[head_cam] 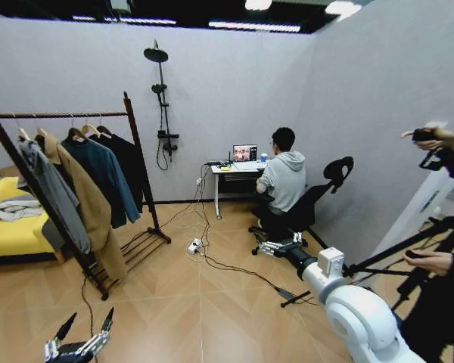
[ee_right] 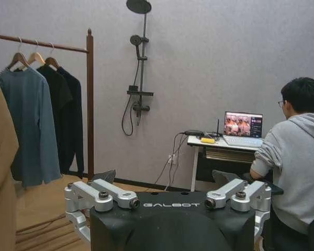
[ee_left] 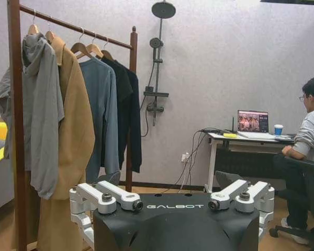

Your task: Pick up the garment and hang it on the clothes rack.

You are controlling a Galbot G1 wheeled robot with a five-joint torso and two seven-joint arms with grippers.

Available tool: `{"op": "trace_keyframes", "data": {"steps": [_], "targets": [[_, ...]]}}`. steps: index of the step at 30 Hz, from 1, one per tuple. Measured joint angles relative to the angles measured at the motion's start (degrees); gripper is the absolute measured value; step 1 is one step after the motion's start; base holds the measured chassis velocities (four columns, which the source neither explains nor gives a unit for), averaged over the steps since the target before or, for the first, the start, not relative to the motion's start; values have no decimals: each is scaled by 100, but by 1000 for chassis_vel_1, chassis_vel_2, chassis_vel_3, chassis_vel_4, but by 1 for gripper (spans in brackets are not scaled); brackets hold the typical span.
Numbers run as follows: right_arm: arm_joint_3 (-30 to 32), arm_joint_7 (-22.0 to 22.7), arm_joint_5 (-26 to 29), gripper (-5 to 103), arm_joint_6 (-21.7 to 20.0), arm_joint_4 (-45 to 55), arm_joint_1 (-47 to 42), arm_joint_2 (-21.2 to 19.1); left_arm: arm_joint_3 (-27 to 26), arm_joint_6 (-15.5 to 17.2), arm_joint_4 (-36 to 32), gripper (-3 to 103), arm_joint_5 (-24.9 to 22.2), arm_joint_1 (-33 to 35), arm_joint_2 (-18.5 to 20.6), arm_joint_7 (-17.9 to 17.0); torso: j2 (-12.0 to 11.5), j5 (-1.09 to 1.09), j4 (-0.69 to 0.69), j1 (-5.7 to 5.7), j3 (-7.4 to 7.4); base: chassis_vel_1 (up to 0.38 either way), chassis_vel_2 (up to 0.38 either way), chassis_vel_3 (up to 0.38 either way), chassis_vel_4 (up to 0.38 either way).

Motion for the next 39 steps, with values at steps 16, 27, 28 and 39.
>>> {"op": "trace_keyframes", "data": {"steps": [16,27,28,39], "targets": [[160,-308,95,100,445,-361,-358,529,0,0,0,100,0,0,0,0,-2,-4,0,4,1,25,-31,-18,30],[281,-577,-1080,100,1276,-265,-1486,1019,0,-1,0,100,0,0,0,0,0,-3,-2,0,-1,0,0,0,0],[390,-731,-1221,100,1335,-217,-1654,1067,0,0,0,100,0,0,0,-1,0,-4,0,0,0,0,0,0,0],[1277,-1367,-1553,100,2083,-388,-2195,1140,0,0,0,100,0,0,0,0,1,-3,-1,0,-1,0,0,0,0]]}}
